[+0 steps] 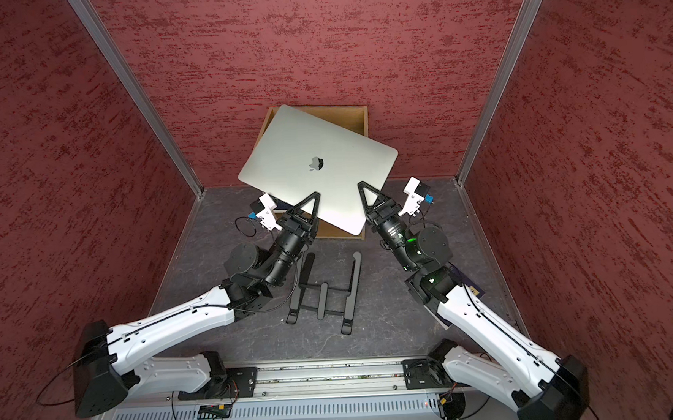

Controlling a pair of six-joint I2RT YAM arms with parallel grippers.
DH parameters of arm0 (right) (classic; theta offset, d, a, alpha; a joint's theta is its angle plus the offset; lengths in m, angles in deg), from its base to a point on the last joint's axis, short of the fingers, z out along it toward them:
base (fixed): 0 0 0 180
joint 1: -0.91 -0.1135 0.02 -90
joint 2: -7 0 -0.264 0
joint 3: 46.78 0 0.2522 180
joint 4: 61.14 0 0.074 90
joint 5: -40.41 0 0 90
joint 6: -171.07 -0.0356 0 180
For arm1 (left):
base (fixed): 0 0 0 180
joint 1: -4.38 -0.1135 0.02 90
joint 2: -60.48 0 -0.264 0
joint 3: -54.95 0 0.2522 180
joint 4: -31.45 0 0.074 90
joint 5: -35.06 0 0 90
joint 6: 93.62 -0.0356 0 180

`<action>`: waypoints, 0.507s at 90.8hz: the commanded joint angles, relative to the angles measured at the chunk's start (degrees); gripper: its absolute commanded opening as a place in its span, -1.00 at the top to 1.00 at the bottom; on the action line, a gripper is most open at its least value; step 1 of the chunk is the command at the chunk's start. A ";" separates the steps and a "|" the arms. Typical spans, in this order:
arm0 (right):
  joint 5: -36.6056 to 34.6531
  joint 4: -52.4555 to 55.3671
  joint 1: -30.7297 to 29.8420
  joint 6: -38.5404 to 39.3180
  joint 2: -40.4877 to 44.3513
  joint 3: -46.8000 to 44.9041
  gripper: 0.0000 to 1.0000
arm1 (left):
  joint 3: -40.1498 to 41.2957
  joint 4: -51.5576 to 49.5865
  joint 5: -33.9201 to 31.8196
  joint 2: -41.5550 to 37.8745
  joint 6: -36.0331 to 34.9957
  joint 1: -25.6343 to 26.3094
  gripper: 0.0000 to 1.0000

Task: Close the laptop lid and set it aside
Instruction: Place the laptop on the shelf.

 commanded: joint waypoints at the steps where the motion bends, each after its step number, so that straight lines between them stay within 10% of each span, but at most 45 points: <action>1: 0.03 -13.04 -0.97 -0.90 1.14 1.99 1.00 | -1.70 0.05 2.17 1.23 0.00 -1.25 0.74; 46: 0.15 -12.03 -1.02 3.20 -0.46 -2.06 1.00 | -3.73 -15.57 18.64 -0.69 4.14 -12.12 0.93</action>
